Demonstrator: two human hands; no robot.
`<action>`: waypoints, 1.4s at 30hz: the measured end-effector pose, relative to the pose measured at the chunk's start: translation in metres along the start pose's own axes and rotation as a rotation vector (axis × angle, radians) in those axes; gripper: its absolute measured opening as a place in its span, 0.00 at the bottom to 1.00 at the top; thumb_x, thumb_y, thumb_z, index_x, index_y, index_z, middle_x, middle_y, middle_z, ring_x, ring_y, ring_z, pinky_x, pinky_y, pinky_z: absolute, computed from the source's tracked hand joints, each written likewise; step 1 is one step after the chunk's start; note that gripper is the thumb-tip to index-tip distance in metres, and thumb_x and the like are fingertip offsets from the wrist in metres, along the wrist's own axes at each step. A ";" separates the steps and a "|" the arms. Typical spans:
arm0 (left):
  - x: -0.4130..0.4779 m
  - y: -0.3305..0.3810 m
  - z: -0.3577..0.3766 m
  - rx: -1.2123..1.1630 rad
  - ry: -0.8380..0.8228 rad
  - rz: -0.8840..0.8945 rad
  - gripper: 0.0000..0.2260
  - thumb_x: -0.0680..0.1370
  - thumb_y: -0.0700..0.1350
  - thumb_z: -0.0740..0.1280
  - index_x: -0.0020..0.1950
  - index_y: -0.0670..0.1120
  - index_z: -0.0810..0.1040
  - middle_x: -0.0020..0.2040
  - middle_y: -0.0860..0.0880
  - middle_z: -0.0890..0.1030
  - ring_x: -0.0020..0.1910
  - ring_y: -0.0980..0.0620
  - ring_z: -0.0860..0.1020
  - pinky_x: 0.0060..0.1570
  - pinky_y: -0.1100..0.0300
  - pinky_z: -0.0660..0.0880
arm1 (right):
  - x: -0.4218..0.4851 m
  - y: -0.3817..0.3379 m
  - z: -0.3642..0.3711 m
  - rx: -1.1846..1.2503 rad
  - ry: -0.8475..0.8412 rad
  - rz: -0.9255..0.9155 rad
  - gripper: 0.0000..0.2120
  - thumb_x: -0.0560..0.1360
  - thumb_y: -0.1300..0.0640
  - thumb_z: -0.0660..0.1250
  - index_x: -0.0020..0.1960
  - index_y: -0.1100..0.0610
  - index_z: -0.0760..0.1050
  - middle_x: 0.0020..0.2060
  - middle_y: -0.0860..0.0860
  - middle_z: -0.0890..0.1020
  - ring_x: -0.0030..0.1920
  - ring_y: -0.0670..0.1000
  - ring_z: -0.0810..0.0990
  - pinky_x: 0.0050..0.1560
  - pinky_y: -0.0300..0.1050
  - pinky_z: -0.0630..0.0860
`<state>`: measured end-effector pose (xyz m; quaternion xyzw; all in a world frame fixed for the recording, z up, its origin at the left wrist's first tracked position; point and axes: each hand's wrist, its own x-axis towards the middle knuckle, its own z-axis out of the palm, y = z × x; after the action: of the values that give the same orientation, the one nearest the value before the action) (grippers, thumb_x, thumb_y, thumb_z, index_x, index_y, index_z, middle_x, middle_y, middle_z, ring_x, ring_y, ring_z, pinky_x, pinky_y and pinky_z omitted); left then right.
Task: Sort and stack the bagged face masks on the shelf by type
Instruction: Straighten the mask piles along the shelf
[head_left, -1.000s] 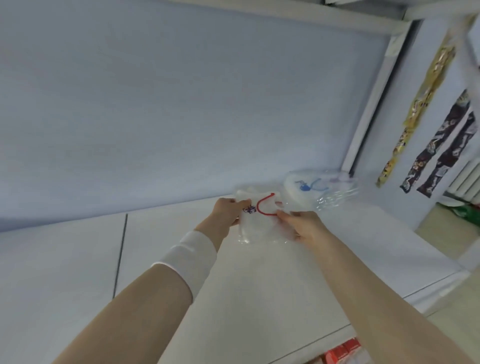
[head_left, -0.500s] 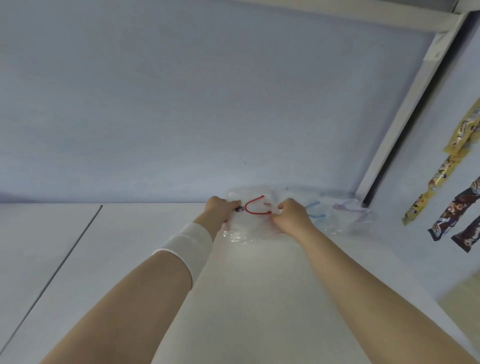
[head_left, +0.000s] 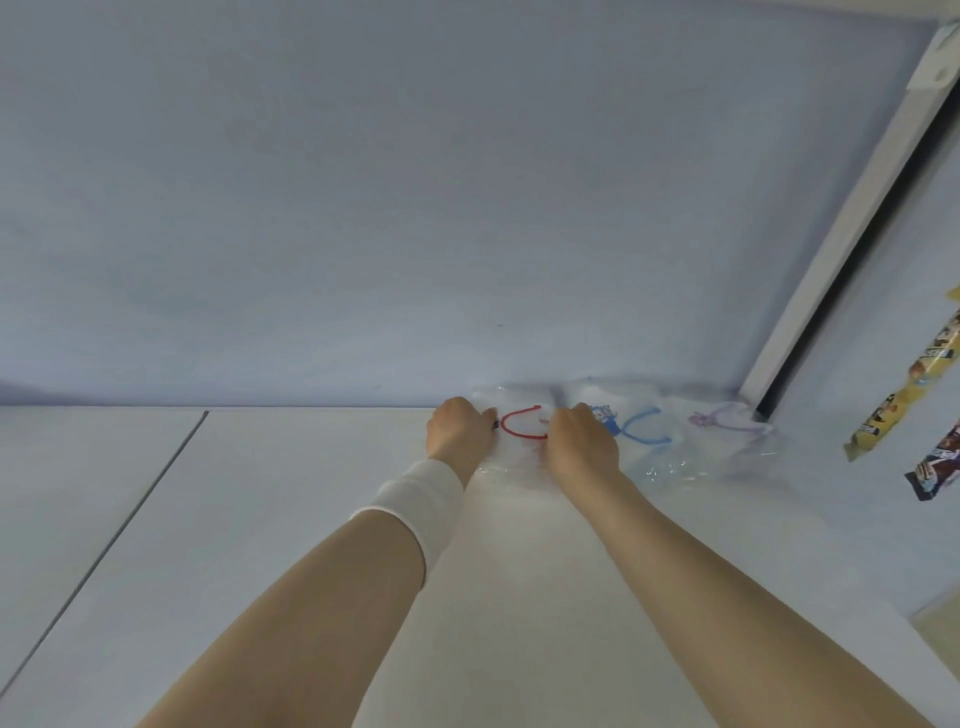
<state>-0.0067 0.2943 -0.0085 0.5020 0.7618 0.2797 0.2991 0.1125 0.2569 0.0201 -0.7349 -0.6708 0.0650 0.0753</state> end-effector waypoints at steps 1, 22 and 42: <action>-0.002 0.001 0.001 0.043 0.008 0.021 0.17 0.79 0.51 0.62 0.54 0.37 0.76 0.57 0.39 0.78 0.59 0.39 0.74 0.54 0.53 0.72 | -0.001 -0.001 0.000 -0.042 0.013 -0.022 0.17 0.77 0.68 0.55 0.66 0.63 0.69 0.62 0.58 0.71 0.63 0.58 0.72 0.59 0.47 0.70; -0.042 -0.175 -0.259 0.847 0.239 0.469 0.22 0.81 0.51 0.56 0.73 0.44 0.60 0.72 0.45 0.64 0.73 0.45 0.59 0.71 0.52 0.55 | -0.075 -0.220 0.033 -0.321 0.092 -0.384 0.22 0.80 0.50 0.52 0.70 0.59 0.61 0.67 0.57 0.69 0.71 0.60 0.62 0.69 0.53 0.61; 0.008 -0.433 -0.533 0.857 0.415 0.132 0.22 0.81 0.49 0.55 0.74 0.46 0.59 0.73 0.47 0.64 0.74 0.45 0.59 0.72 0.49 0.50 | -0.130 -0.584 0.134 -0.023 -0.071 -0.588 0.18 0.81 0.54 0.51 0.68 0.61 0.64 0.66 0.59 0.70 0.66 0.60 0.68 0.64 0.50 0.66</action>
<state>-0.6607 0.0879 0.0302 0.5609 0.8186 0.0530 -0.1115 -0.4962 0.1823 0.0037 -0.5072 -0.8578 0.0584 0.0589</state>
